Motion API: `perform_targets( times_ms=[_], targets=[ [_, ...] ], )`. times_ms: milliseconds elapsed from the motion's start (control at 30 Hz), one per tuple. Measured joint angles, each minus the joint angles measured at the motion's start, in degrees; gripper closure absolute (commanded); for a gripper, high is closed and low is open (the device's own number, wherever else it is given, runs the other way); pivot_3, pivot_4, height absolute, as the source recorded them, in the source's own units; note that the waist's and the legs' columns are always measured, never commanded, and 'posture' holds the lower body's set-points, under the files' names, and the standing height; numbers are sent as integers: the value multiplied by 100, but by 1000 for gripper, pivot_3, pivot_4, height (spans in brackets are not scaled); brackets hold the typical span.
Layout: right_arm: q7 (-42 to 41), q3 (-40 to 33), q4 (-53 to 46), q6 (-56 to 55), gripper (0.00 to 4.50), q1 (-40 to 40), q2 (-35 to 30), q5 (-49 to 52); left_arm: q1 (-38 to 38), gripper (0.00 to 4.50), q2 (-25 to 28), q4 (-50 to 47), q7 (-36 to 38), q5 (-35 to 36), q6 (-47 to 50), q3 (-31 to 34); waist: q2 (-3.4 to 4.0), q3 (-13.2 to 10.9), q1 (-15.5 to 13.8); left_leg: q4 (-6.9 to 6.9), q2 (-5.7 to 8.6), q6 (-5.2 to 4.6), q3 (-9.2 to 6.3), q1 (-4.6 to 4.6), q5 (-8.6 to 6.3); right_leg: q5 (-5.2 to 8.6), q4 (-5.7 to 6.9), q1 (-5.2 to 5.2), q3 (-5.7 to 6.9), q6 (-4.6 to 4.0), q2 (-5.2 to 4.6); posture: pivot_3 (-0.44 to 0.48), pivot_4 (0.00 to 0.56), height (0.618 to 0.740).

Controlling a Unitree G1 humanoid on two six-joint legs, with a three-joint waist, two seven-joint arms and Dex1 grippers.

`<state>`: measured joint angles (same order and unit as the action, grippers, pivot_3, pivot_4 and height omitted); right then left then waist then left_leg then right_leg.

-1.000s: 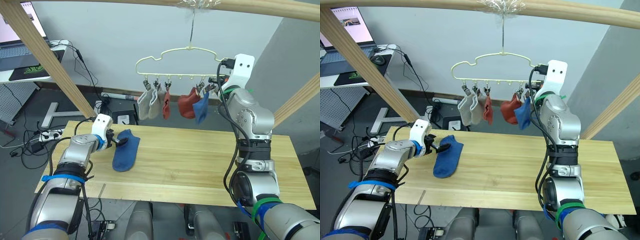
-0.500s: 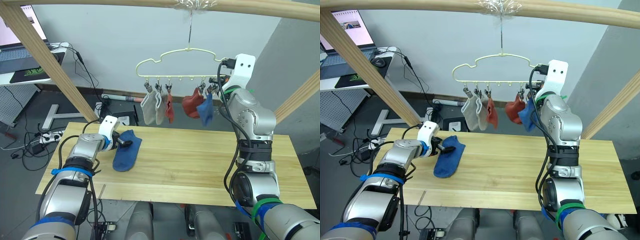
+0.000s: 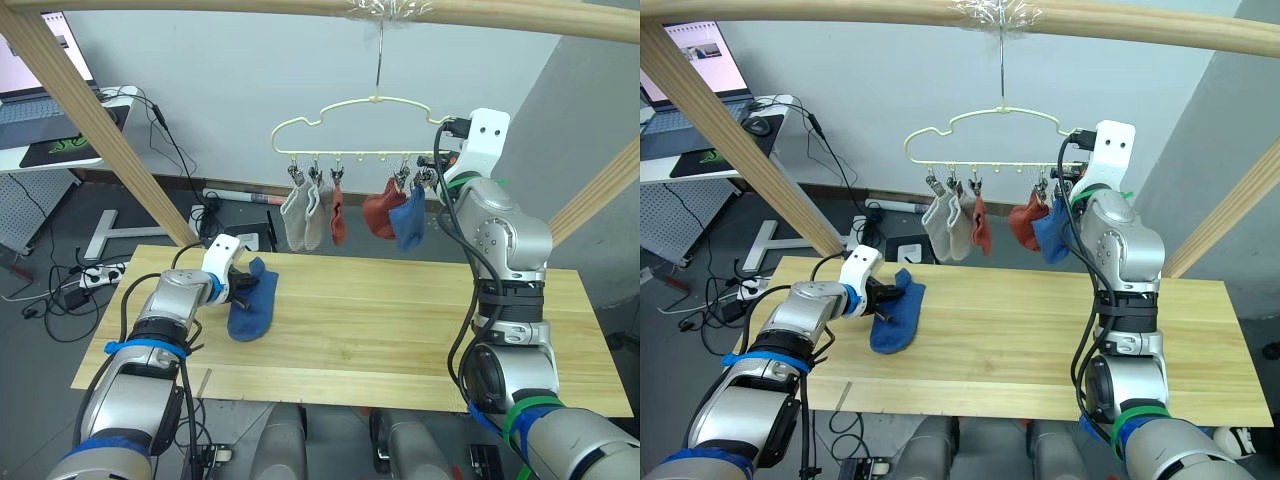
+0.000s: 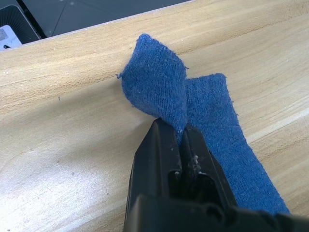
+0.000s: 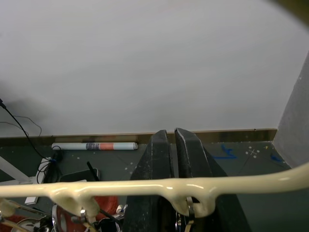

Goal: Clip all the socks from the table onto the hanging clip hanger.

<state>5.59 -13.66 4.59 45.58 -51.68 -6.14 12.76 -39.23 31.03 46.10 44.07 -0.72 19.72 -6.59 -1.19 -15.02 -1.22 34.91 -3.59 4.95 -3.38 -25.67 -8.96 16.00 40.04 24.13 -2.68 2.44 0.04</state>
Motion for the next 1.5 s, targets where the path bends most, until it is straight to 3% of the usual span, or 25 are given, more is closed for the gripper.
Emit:
perform_targets(
  times_ms=[333, 567, 800, 1067, 1500],
  targets=[
    [-2, -29, -109, 100, 4500, 43, 26, 22, 485, 4489, -371, -2007, 1189, 1350, 1321, 375, 0, 0, 10, -1, -1, 0, -5, -10, 0, 0, -4, 3, 5, -1, 0, 132, 216, 740],
    [1, -48, -159, 132, 4500, 45, 32, 40, 507, 4489, -422, -3024, 1399, 1878, 2090, 423, 0, -1, 43, -1, 0, 0, -4, -10, 0, 0, -5, 3, 5, 0, 0, 132, 216, 740],
    [78, -125, -202, 247, 4500, 41, 117, 200, 224, 4489, -895, -3763, 1379, 2172, 2536, 57, 0, 0, 43, 0, 0, 0, -4, -10, 0, 0, -6, 3, 4, 0, 0, 118, 213, 740],
    [212, -312, -220, 400, 4500, -120, 216, 368, -639, 4489, -1885, -3265, 845, 2002, 2059, -230, 0, -1, 49, -2, 2, -1, -3, -11, 0, 0, -9, 4, 2, 0, 0, 106, 206, 740],
    [261, -341, -336, 574, 4500, -179, 210, 432, -1836, 4489, -3054, -489, 136, 1264, 195, -257, 0, 0, 135, -6, 4, -1, -2, -14, 0, 0, -14, 5, 2, 1, 0, 81, 198, 740]
  ],
)
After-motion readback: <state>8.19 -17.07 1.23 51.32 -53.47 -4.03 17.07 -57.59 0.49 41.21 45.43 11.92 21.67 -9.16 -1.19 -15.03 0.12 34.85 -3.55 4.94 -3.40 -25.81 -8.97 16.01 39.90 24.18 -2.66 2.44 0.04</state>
